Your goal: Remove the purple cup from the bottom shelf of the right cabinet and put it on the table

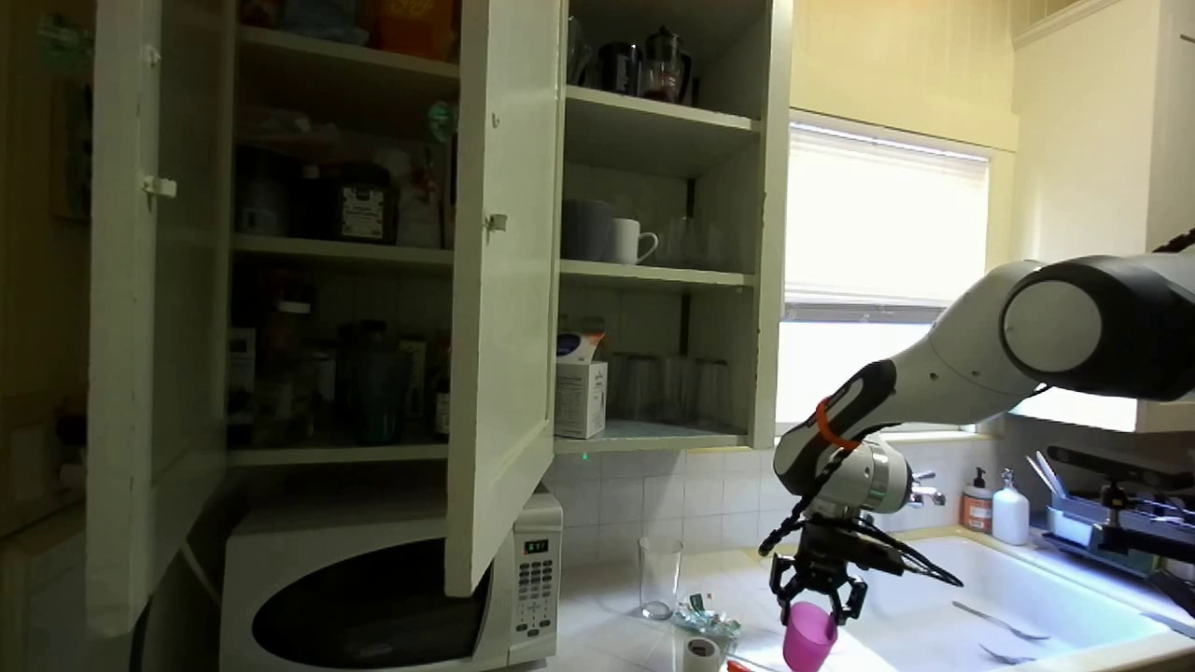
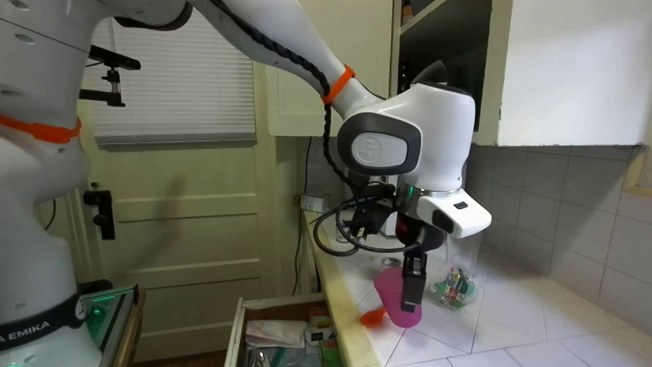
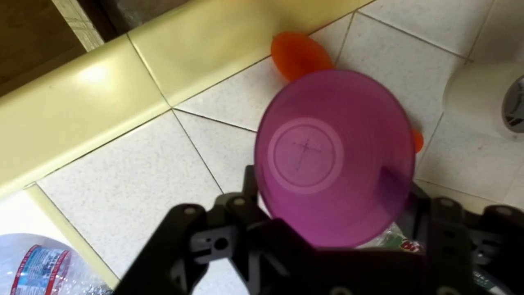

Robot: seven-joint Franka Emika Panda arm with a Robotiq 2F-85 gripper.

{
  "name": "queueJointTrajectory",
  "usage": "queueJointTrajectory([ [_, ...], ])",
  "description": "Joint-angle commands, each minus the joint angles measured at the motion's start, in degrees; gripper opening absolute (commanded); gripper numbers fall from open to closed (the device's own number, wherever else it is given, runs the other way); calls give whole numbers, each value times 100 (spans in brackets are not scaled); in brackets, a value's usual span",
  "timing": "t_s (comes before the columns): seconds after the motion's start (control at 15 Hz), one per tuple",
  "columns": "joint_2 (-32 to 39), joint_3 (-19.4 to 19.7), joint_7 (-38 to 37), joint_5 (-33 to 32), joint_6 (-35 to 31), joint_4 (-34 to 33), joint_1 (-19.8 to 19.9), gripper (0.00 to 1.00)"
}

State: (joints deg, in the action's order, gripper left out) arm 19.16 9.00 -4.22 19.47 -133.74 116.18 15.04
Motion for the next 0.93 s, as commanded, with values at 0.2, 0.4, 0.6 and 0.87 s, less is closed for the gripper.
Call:
queueJointTrajectory([
  [0.2, 122, 48, -275, -61, -142, 107, -110, 49],
  [0.4, 127, 41, -381, -110, -98, 142, -171, 49],
  [0.6, 196, 80, -361, -137, -98, 81, -131, 100],
  [0.87, 60, 206, -427, -435, -199, 72, -188, 100],
])
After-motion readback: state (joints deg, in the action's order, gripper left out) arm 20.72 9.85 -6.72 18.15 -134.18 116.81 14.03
